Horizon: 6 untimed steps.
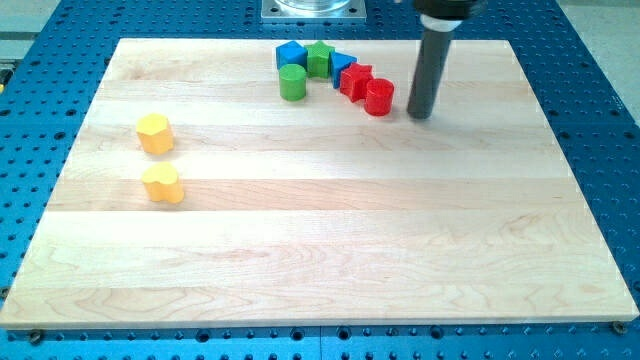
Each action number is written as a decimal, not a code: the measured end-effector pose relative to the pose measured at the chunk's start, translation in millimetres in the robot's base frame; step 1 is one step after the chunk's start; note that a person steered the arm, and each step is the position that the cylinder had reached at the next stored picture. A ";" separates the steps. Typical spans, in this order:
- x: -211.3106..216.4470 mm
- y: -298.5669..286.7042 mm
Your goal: Push the red circle left below the red star
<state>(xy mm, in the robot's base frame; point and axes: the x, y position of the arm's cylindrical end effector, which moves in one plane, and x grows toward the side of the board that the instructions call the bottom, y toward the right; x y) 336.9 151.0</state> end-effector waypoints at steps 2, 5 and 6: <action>8.8 -75.2; 9.6 -148.5; 68.1 -147.4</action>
